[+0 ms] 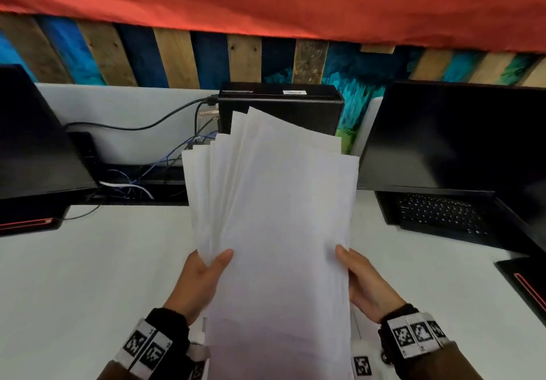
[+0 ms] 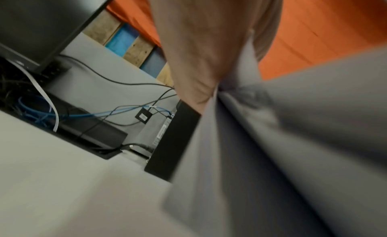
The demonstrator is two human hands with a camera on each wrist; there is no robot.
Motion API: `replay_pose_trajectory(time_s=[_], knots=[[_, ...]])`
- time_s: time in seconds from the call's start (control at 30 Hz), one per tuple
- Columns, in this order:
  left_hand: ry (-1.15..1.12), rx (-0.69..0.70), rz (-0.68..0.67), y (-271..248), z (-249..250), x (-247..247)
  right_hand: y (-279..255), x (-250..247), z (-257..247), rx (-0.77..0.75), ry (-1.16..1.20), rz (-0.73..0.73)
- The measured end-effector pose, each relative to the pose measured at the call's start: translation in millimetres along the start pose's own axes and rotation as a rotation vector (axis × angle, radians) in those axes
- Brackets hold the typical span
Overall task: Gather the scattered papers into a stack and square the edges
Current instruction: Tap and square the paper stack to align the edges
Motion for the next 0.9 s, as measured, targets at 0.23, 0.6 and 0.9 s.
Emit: replay_pose_trajectory(time_s=[0.23,0.6,0.9], knots=[[-0.139,0.282,0.193,16.4,44.9,-40.5,-0.7,72.3,-39.4,-0.457,-0.196,0.084],[-0.208,0.079,0.012,49.7,12.6,-83.3,24.8,103.7,24.8,-0.418,-0.177,0.169],[-0.319,0.307,0.136,53.5,64.6,-84.4,0.7,145.8,-19.0,-0.683,-0.163,0.188]])
Point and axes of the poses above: each hand's wrist, its own y-axis towards the middle knuckle, its own x-axis out of the palm, z = x × y, the point moved 1 cm from there along y, towards the middle knuckle, and after that the axes turned 8 degrees about z, right-handed, at the moved point
